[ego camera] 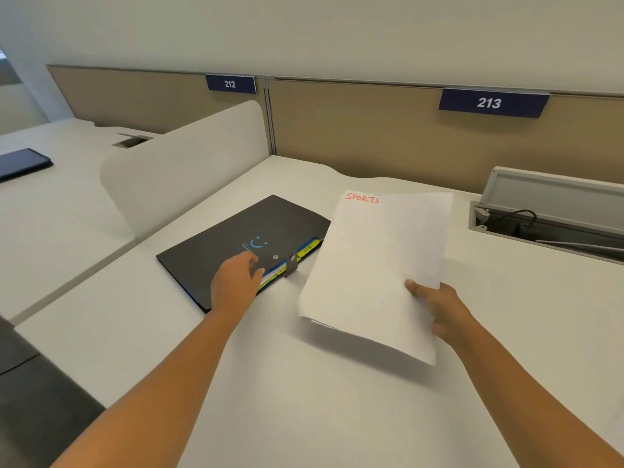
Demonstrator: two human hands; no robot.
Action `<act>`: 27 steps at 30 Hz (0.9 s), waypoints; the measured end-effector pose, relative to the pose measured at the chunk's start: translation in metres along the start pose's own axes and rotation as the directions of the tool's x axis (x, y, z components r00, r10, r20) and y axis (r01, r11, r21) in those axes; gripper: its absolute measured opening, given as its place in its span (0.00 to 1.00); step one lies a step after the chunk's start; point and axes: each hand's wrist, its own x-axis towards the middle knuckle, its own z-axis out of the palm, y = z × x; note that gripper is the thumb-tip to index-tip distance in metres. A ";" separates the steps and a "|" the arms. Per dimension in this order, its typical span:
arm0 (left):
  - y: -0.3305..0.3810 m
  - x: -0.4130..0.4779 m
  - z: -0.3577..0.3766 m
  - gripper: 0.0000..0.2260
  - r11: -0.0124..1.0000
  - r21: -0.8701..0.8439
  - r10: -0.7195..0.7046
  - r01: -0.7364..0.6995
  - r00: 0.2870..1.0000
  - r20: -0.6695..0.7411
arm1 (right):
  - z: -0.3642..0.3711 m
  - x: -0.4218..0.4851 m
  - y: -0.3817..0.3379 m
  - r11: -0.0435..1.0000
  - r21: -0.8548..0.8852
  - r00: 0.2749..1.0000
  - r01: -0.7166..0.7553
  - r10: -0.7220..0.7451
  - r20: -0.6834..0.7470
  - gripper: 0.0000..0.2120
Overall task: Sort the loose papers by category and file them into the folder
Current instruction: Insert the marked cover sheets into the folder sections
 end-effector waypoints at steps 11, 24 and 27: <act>-0.031 0.025 0.026 0.25 0.934 0.337 0.009 -0.121 0.949 0.315 | 0.024 0.008 0.020 0.984 -0.169 0.996 -0.049 0.034 -0.087 0.19; -0.028 0.045 0.016 0.19 0.747 0.507 0.146 -0.429 0.851 0.505 | 0.038 0.009 0.013 0.994 -0.093 0.985 0.054 -0.068 -0.158 0.19; -0.029 0.051 0.013 0.17 0.703 0.499 0.186 -0.506 0.809 0.558 | 0.041 0.008 0.009 0.997 -0.021 0.984 0.069 -0.071 -0.161 0.19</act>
